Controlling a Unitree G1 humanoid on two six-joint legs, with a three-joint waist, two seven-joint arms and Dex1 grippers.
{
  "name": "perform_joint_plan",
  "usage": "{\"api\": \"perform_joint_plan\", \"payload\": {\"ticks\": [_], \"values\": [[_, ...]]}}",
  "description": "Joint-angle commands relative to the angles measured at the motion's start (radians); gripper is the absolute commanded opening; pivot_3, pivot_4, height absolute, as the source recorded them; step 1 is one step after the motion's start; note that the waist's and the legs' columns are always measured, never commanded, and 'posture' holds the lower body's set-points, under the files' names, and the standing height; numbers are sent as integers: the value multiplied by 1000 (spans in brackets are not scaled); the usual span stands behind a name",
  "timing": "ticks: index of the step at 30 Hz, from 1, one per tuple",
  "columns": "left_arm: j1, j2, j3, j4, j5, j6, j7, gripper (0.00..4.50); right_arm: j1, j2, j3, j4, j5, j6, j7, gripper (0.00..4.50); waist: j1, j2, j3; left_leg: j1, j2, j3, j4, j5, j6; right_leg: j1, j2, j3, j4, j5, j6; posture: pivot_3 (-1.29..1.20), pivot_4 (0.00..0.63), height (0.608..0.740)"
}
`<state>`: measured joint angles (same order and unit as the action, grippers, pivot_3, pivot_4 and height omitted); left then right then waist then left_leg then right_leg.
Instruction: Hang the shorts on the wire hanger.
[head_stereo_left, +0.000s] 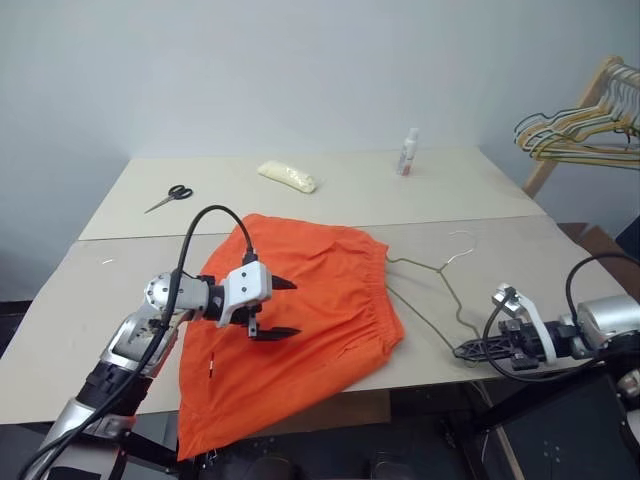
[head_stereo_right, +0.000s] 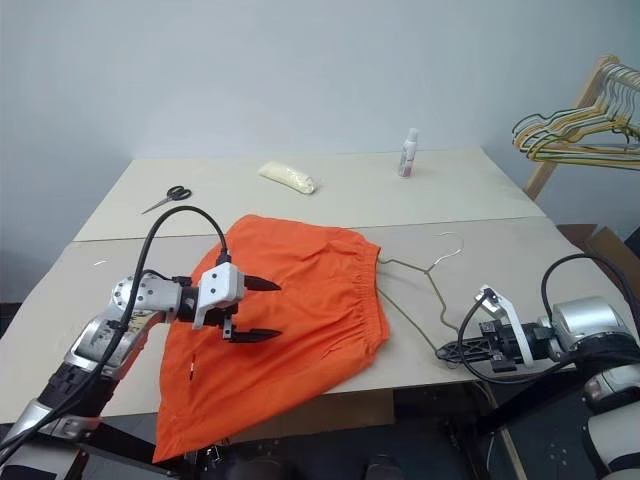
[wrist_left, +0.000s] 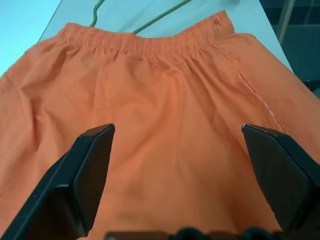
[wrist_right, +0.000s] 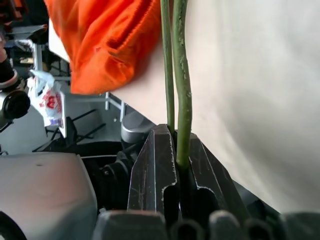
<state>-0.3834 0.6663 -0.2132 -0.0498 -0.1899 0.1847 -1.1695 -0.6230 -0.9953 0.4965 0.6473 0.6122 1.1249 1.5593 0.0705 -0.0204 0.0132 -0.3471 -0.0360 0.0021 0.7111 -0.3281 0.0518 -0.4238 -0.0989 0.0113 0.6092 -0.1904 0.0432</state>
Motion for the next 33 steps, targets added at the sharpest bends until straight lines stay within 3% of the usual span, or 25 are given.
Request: {"api": "perform_joint_plan", "payload": {"ticks": [1,10,15,20,29,33], "values": [[-14,0,12,-29,-9,0,5,4406,-48,-8,45,5,40,-19,55,0,0,0,0,0,0,0,0,0,0,0,0,0,0,0,0,118,0,740],[-15,-1,8,-29,1,-1,10,4406,-178,119,88,196,-40,-81,55,0,-3,0,0,0,0,0,0,0,0,-1,0,0,1,0,0,135,0,740],[-6,3,7,-40,10,1,17,4406,-261,216,19,380,-157,-143,41,0,-3,0,0,-1,-1,0,0,0,-1,-1,0,0,1,0,0,152,0,740],[11,10,16,-59,4,12,25,4406,-285,218,-61,440,-207,-187,55,0,6,1,0,-4,-2,-2,0,1,-2,-3,-1,-1,1,0,0,159,0,740],[0,-3,7,-39,7,-2,26,4406,-251,178,-192,328,-242,-194,42,0,0,2,0,-5,-2,-2,0,1,-2,-4,-1,-1,1,0,0,120,0,740],[-54,-29,15,-2,10,-28,38,4406,-167,150,-268,116,-249,-305,-29,0,1,2,0,-5,-2,-2,0,1,-2,-4,-1,-2,1,0,0,102,0,740]]}}
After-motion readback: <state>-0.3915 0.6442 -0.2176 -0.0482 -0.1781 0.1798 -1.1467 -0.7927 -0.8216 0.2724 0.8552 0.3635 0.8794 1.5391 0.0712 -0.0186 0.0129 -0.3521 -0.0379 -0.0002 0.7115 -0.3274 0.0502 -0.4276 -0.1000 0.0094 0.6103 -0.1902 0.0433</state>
